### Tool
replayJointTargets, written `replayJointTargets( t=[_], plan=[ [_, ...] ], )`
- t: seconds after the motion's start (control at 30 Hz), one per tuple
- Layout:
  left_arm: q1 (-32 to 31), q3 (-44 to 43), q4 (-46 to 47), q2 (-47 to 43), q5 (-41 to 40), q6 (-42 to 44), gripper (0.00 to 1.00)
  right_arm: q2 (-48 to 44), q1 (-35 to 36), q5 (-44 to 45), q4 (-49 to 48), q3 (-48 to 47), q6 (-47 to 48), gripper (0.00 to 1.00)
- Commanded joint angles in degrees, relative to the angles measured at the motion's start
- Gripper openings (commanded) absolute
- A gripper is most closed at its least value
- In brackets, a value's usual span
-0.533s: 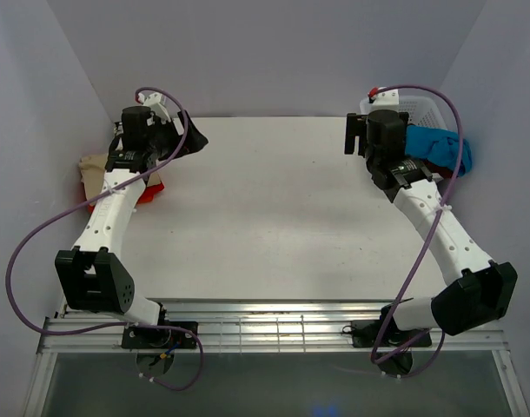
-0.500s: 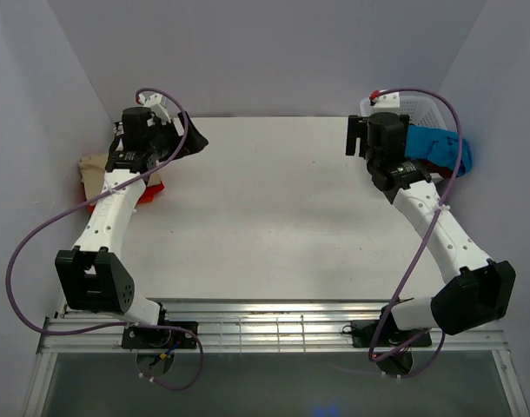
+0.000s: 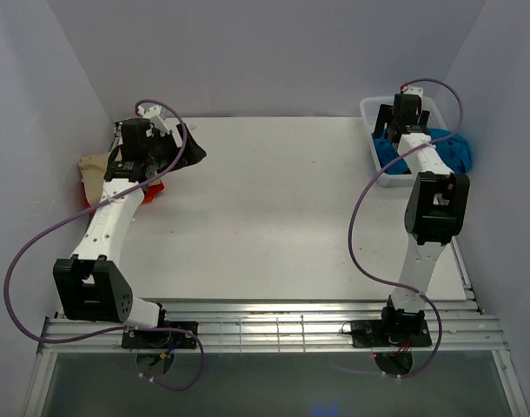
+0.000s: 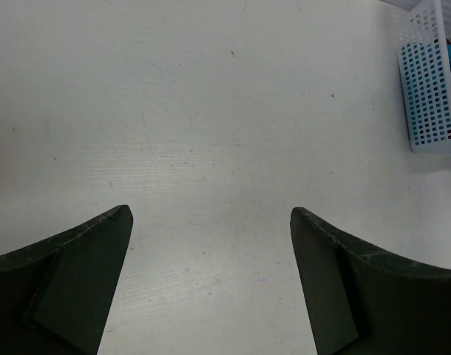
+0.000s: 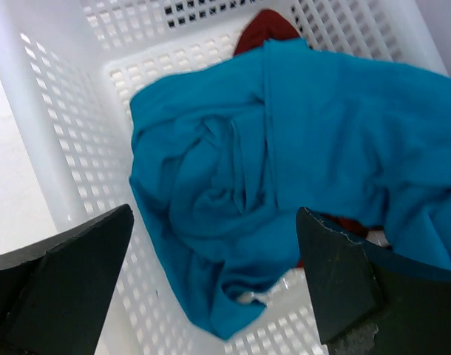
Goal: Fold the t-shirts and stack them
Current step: Grab crumpled tshirt from bin with the right arm
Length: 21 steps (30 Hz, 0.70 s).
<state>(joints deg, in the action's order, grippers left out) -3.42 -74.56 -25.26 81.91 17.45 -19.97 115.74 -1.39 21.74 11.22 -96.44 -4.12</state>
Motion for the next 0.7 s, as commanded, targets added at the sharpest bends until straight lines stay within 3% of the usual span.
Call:
replayJointTargets(
  t=[0.0,0.27,0.3,0.67],
  plan=[
    [0.52,1.17,0.29,-3.95,1.18,1.16,0.98,4.74,-1.68,-2.57,0.38,-9.36,1.92,0.96],
    [0.61,4.07,0.03,-7.02,-0.22,3.00,0.98,15.65,-5.38,-6.34,1.96,-22.19,-0.18,1.00],
    [0.61,4.25,-0.14,-7.20,-0.40,3.35,0.98,16.35,-5.90,-6.88,1.96,-22.73,-0.36,0.95],
    [0.96,4.87,-1.02,-7.91,-2.86,4.67,0.98,23.03,-6.43,-10.22,3.37,-24.67,-0.80,0.91]
  ],
)
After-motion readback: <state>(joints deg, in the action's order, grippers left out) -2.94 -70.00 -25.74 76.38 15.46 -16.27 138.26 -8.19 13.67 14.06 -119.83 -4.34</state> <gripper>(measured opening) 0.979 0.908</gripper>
